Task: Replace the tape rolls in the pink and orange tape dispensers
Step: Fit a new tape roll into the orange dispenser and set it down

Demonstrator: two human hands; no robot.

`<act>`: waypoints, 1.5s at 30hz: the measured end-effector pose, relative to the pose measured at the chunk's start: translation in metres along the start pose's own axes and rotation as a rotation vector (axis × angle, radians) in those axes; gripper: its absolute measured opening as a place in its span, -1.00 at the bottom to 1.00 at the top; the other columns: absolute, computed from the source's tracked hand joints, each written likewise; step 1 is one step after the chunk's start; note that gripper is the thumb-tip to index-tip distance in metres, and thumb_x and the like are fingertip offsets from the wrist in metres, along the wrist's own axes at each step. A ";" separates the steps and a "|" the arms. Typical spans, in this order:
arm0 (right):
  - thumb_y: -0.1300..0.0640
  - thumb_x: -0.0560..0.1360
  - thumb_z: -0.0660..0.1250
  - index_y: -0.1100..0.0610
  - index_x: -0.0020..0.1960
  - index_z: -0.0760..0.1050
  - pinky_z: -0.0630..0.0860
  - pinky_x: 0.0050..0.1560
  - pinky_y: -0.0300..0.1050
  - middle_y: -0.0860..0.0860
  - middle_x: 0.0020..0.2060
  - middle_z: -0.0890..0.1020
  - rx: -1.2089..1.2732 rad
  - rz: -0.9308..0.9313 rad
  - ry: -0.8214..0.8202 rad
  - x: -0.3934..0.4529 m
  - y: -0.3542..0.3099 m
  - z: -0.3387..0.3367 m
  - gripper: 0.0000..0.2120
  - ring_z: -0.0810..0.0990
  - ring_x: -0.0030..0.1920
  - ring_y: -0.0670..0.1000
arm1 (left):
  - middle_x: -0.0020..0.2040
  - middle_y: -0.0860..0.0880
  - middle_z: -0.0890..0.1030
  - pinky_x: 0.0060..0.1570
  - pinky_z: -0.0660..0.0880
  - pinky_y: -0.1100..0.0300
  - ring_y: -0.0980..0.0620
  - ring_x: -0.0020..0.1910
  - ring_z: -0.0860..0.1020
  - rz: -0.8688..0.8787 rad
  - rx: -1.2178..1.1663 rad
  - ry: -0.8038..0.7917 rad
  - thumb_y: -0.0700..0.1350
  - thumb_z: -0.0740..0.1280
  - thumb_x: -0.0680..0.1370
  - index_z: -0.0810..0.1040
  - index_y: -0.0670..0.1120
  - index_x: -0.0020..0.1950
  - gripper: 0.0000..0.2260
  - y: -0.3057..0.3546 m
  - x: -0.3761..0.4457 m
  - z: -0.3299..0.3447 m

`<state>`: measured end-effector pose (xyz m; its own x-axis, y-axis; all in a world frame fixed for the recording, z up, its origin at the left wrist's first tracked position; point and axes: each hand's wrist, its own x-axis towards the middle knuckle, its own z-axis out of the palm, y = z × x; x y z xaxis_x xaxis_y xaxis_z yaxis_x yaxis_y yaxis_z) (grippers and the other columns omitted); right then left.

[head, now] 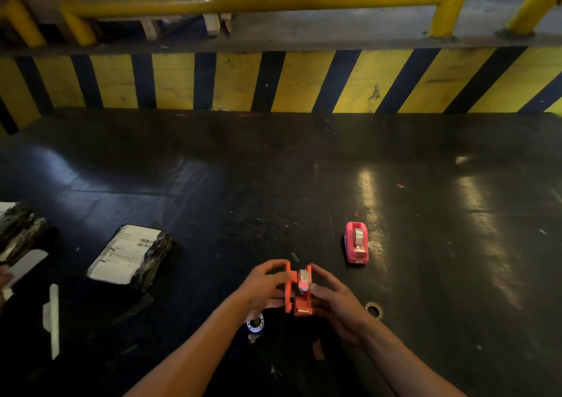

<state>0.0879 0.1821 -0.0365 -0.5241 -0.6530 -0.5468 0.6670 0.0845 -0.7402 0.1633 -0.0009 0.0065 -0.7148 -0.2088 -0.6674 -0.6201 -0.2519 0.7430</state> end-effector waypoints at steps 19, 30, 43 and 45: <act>0.10 0.44 0.45 -0.12 0.35 0.46 0.66 0.08 0.08 0.23 0.27 0.59 -0.050 -0.032 -0.091 -0.014 -0.006 0.006 -0.49 0.67 0.20 0.21 | 0.16 -0.25 0.69 0.19 0.61 -0.19 -0.22 0.05 0.72 -0.106 -0.092 -0.035 -0.25 0.41 0.55 0.52 -0.08 0.32 -0.65 0.006 -0.007 -0.006; 0.09 0.40 0.46 -0.09 0.36 0.44 0.68 0.09 0.11 0.22 0.26 0.60 -0.088 -0.074 -0.108 -0.016 -0.014 0.012 -0.46 0.69 0.16 0.20 | 0.15 -0.27 0.69 0.11 0.64 -0.17 -0.23 0.06 0.72 -0.117 -0.186 -0.019 -0.28 0.38 0.57 0.54 -0.10 0.29 -0.70 0.008 -0.009 -0.005; 0.12 0.57 0.39 -0.04 0.48 0.38 0.60 0.27 0.23 0.21 0.29 0.55 -0.259 -0.067 -0.076 -0.008 -0.020 0.013 -0.49 0.62 0.25 0.20 | 0.16 -0.27 0.68 0.09 0.65 -0.19 -0.24 0.08 0.71 -0.109 -0.249 -0.014 -0.30 0.35 0.59 0.53 -0.13 0.27 -0.74 0.008 -0.012 -0.001; 0.09 0.63 0.32 -0.05 0.51 0.33 0.59 0.29 0.13 0.15 0.31 0.54 -0.424 -0.046 -0.087 -0.006 -0.019 0.009 -0.53 0.60 0.27 0.15 | 0.16 -0.28 0.68 0.09 0.64 -0.21 -0.24 0.06 0.72 -0.136 -0.275 -0.017 -0.31 0.35 0.58 0.51 -0.14 0.28 -0.72 0.000 -0.013 0.001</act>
<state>0.0827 0.1772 -0.0153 -0.4899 -0.7227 -0.4876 0.3578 0.3433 -0.8684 0.1716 0.0029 0.0152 -0.6381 -0.1405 -0.7571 -0.6010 -0.5237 0.6038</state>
